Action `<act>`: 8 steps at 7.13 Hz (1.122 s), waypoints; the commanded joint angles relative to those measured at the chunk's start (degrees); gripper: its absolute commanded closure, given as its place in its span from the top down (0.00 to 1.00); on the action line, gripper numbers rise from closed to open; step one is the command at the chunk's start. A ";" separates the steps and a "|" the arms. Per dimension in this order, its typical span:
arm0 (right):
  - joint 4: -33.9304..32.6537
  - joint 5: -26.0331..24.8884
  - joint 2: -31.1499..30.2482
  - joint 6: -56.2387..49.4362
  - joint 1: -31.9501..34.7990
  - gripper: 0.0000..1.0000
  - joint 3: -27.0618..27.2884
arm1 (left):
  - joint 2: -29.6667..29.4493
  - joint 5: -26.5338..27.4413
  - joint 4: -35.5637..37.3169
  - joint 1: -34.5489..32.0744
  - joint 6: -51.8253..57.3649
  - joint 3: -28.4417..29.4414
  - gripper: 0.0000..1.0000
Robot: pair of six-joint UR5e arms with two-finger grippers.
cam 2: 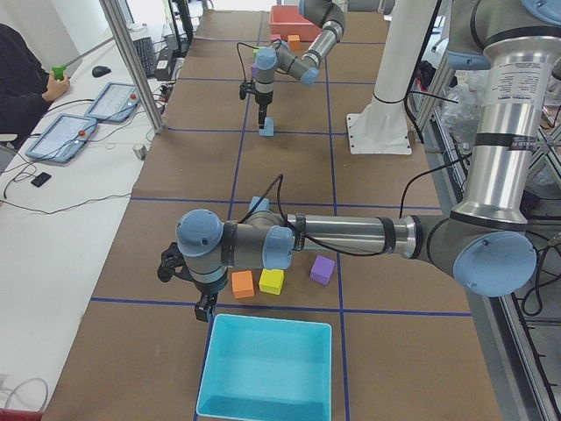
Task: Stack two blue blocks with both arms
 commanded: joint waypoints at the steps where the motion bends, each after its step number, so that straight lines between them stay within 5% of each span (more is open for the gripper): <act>1: -0.37 9.68 -2.56 -10.51 11.47 1.00 0.74 | -0.34 -0.43 0.28 0.00 -0.07 -0.32 0.98; 5: -2.37 27.63 -22.49 -46.25 41.51 1.00 6.53 | -3.23 -2.80 -2.53 7.95 -17.07 -4.61 0.98; 8: -3.70 27.83 -33.92 -62.55 54.48 1.00 9.07 | -4.29 -2.10 -14.17 21.59 -35.45 -7.36 0.98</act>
